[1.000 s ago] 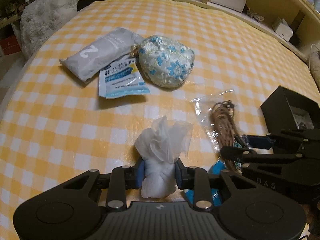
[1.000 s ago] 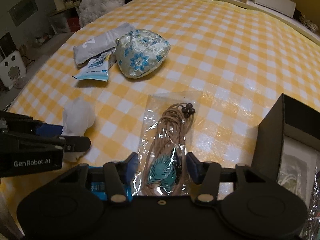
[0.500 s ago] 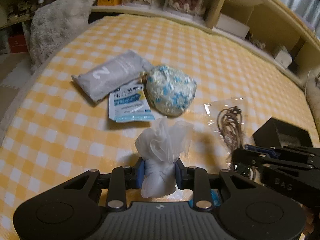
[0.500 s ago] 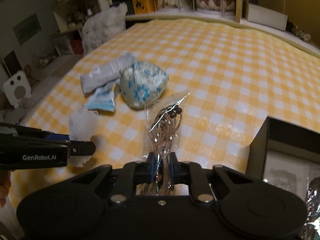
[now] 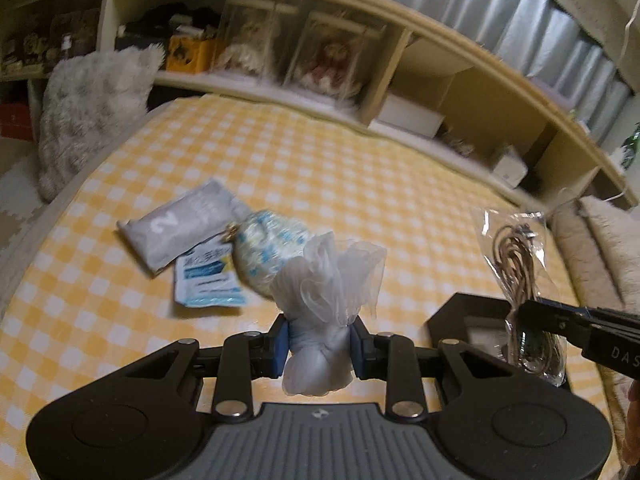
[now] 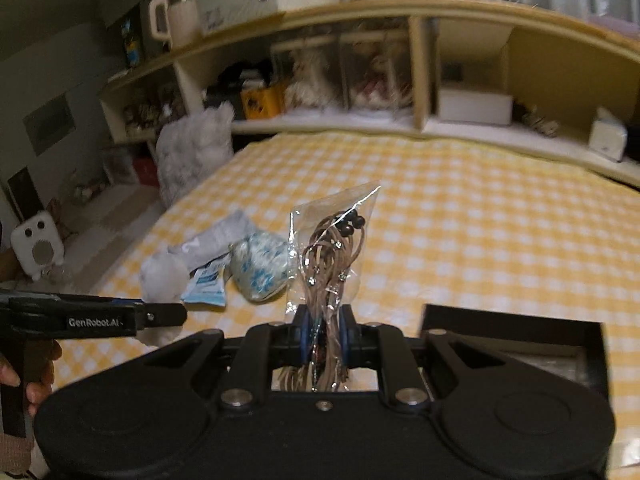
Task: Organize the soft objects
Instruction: 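Carry the cotton puff and the light cord bag toward the black box with both grippers, then open the right gripper to drop the cord bag while the left releases the cotton puff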
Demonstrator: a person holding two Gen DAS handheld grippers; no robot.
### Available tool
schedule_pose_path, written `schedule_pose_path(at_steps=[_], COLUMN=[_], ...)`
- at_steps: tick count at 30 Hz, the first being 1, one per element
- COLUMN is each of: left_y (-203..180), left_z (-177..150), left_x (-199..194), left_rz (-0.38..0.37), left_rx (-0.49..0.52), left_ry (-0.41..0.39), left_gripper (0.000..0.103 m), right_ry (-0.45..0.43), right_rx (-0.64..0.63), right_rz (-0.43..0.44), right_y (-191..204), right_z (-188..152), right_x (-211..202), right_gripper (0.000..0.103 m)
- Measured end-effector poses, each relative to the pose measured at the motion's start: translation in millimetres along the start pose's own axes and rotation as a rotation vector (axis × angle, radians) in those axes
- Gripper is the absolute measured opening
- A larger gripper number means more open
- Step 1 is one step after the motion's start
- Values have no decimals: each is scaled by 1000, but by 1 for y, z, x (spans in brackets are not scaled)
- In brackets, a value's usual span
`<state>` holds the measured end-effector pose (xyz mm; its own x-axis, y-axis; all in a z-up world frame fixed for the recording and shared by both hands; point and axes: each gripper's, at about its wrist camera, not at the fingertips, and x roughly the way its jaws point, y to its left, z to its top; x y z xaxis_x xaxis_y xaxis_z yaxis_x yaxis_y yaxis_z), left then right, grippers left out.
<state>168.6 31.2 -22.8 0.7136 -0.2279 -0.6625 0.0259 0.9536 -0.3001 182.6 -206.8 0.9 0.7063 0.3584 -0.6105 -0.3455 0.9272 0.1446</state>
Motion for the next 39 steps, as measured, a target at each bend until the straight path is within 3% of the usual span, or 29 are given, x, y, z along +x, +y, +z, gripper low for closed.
schedule_pose_path(at_steps=[9, 21, 27, 33, 39], left_y=[-36, -99, -136, -171, -202], left_z=[1, -12, -10, -7, -13], left_x=[-17, 4, 18, 40, 68], left_rz=[-81, -192, -234, -211, -233], left_rx=[60, 190, 322, 504, 813], left_ry=[-47, 9, 7, 4, -3], left_gripper=[32, 32, 32, 32, 32], right_ry=[-60, -33, 35, 68, 121], right_rx=[84, 129, 133, 135, 172], right_rz=[-77, -183, -199, -189, -164], right_y=[-49, -110, -127, -138, -152], right_z=[-13, -38, -51, -56, -66], right_x=[-48, -60, -45, -35, -21], right_gripper=[16, 17, 17, 17, 17])
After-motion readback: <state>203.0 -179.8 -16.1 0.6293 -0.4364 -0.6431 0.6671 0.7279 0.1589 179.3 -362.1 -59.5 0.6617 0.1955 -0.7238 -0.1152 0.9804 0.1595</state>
